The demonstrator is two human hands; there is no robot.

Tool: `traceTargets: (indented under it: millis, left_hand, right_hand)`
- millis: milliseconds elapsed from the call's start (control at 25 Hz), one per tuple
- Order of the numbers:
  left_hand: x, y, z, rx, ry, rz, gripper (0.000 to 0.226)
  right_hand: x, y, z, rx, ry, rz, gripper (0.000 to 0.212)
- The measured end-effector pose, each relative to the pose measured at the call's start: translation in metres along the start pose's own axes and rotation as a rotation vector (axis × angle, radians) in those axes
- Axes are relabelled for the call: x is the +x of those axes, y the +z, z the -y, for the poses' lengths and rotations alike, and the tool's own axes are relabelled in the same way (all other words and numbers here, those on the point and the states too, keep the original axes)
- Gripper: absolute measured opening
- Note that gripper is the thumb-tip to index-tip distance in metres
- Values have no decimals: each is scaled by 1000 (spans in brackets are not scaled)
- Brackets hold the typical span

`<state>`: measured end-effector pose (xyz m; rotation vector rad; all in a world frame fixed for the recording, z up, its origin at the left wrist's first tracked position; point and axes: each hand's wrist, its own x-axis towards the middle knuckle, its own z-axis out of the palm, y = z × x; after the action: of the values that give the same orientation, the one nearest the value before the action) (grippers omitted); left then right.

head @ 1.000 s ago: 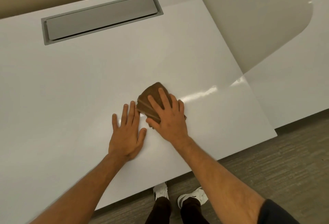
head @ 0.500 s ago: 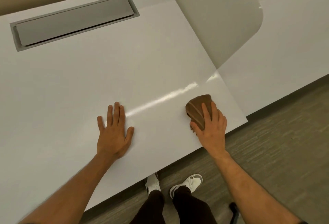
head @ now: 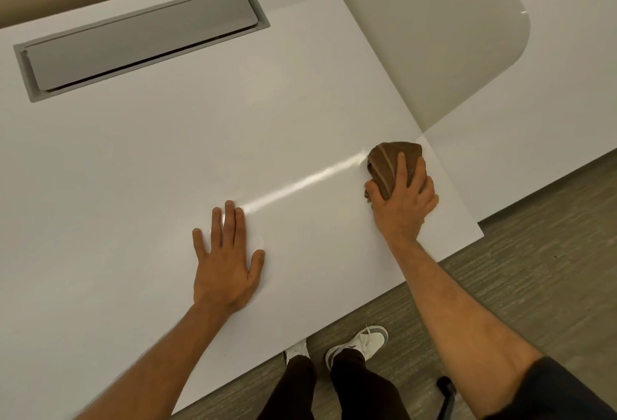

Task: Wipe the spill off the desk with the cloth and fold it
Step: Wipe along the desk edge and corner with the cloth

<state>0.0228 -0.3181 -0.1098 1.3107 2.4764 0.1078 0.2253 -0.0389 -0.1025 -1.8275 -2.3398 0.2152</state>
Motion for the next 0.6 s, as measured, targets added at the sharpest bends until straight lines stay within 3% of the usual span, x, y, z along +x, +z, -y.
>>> traceTargets:
  millis: [240, 600]
  left_hand:
    - [0, -1, -2, 10, -8, 1, 84]
    - [0, -4, -2, 6, -2, 8, 85]
  right_hand:
    - [27, 6, 42, 105, -31, 41, 83]
    - [-3, 3, 112, 204, -440, 373, 77]
